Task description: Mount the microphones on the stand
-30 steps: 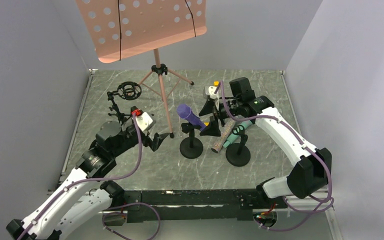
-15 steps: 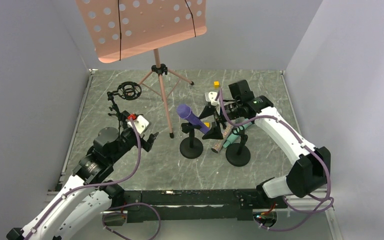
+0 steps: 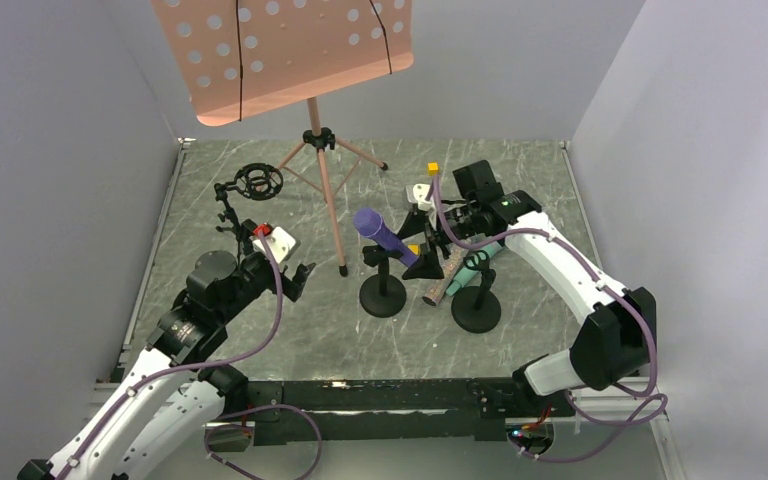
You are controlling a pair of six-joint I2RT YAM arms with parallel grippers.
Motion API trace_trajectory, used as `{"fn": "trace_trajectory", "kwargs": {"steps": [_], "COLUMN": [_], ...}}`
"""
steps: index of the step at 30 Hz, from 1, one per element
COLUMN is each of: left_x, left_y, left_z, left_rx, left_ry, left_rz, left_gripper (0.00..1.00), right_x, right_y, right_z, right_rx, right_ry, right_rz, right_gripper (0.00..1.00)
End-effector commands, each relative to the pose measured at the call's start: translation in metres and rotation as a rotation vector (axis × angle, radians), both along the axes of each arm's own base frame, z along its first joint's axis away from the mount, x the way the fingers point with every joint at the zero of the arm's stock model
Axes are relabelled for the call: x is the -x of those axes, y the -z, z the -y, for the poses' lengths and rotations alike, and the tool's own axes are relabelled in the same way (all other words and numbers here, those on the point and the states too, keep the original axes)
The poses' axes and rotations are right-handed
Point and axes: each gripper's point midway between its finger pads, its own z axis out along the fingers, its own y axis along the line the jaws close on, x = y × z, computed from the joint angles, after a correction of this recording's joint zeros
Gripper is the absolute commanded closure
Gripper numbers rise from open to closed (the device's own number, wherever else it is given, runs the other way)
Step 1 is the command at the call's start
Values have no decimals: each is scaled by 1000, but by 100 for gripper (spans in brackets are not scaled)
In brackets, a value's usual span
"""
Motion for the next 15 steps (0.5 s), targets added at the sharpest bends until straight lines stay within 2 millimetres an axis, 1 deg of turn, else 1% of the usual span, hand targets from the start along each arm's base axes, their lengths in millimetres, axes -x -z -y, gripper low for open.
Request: {"fn": "trace_trajectory", "kwargs": {"steps": [1,5,8,10,13,15], "left_x": [-1,-1,0,0,0,0], "left_y": [-7,-7,-8,-8,-9,-10], "left_z": [4,3,2,1,1,1], "left_rx": [31,31,35,35,38,39], "left_ry": [17,14,11,8,8,9], "left_rz": [5,3,10,13,14,15], "left_gripper": [1,1,1,1,1,1], "right_x": [-6,-19,-17,-12,-5,-5], "right_y": [-16,-23,-20,-16,-12,-12], "right_z": [-15,-22,-27,-30,-32,-32], "right_rx": [-54,-38,-24,-16,-13,-13], "right_ry": [-40,-37,-55,-71,-82,-74], "right_rz": [39,29,13,11,15,19], "right_gripper": [2,0,0,1,6,12]}}
